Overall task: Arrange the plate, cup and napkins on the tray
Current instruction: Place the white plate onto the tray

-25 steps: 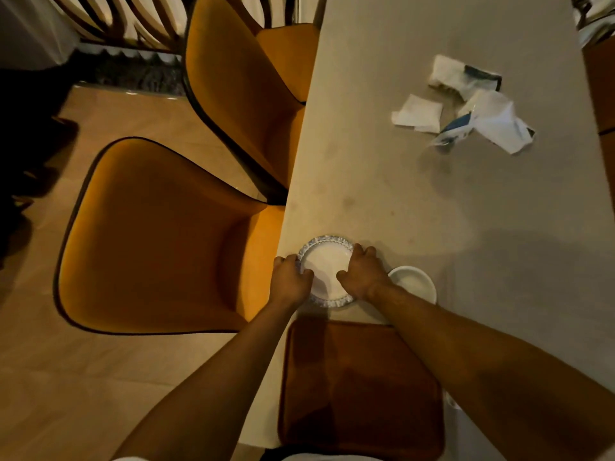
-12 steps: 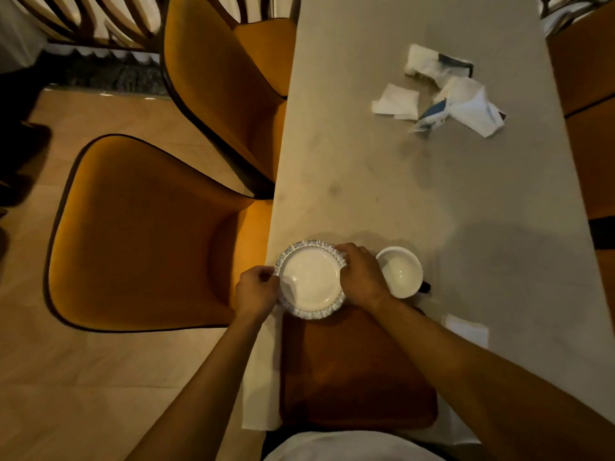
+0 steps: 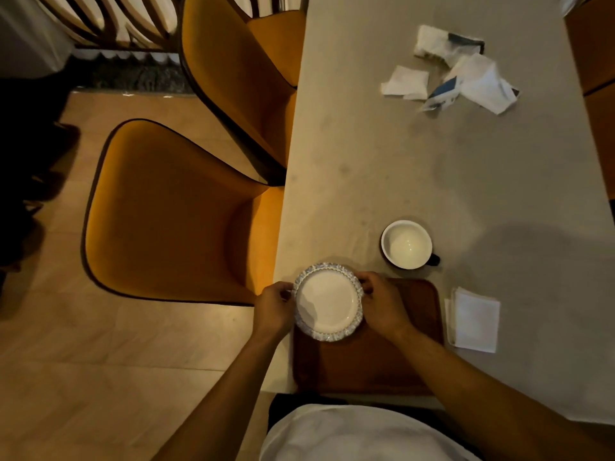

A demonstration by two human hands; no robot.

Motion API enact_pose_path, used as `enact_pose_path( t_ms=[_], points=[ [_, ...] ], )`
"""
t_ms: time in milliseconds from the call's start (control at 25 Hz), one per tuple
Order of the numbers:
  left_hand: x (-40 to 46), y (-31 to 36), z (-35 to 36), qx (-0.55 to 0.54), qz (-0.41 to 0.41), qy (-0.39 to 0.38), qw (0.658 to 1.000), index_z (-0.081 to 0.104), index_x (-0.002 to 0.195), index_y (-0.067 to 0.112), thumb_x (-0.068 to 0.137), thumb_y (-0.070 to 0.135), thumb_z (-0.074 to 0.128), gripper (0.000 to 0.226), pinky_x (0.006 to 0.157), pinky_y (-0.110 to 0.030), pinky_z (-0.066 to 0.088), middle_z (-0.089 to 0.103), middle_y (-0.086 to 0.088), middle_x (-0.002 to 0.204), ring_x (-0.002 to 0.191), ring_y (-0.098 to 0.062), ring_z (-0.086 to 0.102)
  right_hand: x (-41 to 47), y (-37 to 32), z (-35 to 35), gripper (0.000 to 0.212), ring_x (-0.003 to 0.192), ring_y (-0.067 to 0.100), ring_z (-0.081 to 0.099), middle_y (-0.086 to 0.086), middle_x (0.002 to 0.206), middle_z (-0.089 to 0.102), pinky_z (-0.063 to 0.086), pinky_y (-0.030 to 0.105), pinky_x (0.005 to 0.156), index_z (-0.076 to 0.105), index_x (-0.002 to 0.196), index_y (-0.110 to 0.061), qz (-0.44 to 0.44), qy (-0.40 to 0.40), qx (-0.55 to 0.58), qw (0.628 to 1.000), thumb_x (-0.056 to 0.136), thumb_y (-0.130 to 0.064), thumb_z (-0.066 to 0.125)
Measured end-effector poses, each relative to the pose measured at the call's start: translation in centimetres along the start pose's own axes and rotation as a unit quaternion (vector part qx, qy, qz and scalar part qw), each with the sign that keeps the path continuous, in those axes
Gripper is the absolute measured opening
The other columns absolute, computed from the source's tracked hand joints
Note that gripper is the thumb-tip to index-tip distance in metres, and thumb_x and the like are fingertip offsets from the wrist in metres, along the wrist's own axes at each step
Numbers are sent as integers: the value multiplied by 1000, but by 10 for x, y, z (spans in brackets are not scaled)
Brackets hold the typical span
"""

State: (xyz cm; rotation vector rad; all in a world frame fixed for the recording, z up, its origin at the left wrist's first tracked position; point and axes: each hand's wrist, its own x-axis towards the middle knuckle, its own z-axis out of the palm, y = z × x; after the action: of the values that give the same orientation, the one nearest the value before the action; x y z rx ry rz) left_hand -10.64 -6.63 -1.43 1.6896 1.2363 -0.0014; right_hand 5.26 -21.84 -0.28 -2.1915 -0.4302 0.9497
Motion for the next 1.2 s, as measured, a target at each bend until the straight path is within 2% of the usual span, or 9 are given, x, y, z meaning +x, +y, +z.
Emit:
enact_pose_path(
  t_ms=[120,360,480,600,840,1000,1120,1200],
  points=[
    [-8,-1,6,53,10,4,999,73,106,9,89,7,62,21,65,-24,46,75,-8,97,77,-13,62,-5,10,2,31,98,16,66,3,110,70,57,39,85,65,116,-14,19,-2,9,1000,86,-5,65],
    [-12,-1,10,85,11,9,996,71,112,6,89,5,61,26,75,-26,49,75,-13,107,95,-27,69,-5,18,7,31,99,22,67,7,108,71,56,41,85,66,113,-12,33,-8,15,999,84,-2,65],
    [-11,-2,11,82,10,14,997,71,112,6,89,3,60,26,75,-24,47,75,-13,109,96,-26,68,-3,18,9,33,100,21,66,6,110,71,56,41,85,65,115,-12,40,-15,9,999,83,-1,64],
    [-12,-4,10,68,13,17,997,70,113,8,91,5,60,25,72,-23,45,75,-12,109,92,-21,67,-4,19,11,36,99,19,65,3,109,70,55,34,81,64,116,-15,48,-13,8,999,83,-1,64],
    [-15,-10,14,38,-4,15,999,63,120,8,95,8,56,26,78,-32,52,71,-16,116,103,-29,66,-6,22,11,28,95,16,65,5,106,71,49,27,77,66,110,-11,90,14,35,995,84,-4,62],
    [-14,-9,15,38,-30,17,999,59,124,8,95,16,57,30,78,-32,51,69,-17,119,103,-31,65,-3,21,6,27,97,16,63,8,114,70,49,30,81,66,113,-10,100,8,34,994,87,-6,59],
    [-14,5,12,67,-24,66,995,56,127,8,94,15,59,34,86,-35,51,59,-18,127,105,-31,62,-3,18,-5,22,93,13,61,6,111,71,45,27,80,68,108,-13,80,47,36,995,88,-10,59],
    [-12,19,14,79,13,97,992,57,123,9,93,15,60,31,88,-37,52,55,-15,126,104,-29,61,-2,15,-19,17,97,18,63,7,110,71,45,28,81,69,104,-13,65,101,39,992,90,-12,59]
  ],
)
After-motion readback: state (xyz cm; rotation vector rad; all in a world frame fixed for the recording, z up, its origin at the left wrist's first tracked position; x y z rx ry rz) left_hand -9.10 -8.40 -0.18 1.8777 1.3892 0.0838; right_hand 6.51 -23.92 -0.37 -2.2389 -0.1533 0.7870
